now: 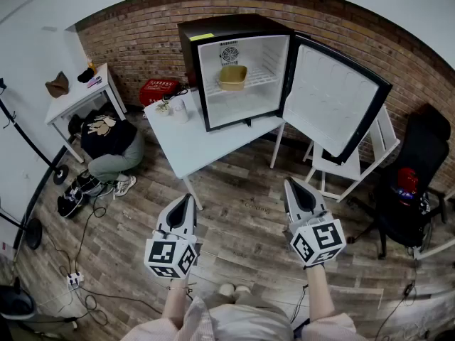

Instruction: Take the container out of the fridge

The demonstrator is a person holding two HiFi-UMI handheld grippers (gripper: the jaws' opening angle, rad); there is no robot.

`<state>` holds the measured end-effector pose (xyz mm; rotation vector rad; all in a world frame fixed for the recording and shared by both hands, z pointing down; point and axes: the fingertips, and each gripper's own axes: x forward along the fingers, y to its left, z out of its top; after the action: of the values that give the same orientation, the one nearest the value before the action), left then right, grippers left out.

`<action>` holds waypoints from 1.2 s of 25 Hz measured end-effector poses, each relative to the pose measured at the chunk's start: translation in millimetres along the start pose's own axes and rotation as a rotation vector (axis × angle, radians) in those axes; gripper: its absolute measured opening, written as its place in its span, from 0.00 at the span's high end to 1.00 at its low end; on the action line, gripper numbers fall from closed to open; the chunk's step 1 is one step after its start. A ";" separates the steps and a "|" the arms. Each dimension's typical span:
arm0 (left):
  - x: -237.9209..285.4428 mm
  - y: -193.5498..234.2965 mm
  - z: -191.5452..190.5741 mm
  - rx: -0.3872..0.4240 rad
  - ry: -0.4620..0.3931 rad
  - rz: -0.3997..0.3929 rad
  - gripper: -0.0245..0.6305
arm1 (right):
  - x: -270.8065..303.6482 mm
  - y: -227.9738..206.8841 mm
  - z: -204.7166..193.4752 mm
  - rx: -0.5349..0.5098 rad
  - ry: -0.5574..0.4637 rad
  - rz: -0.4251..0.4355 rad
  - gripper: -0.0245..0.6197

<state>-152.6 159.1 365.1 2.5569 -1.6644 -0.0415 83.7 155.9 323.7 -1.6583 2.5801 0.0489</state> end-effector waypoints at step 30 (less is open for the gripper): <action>4.0 -30.0 -16.2 -0.032 0.023 0.027 0.97 | -4.8 -28.7 -20.1 0.035 -0.006 0.015 0.69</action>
<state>-122.4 168.5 378.7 2.5021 -1.6760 -0.0359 110.9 146.9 344.4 -1.6245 2.5741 0.0095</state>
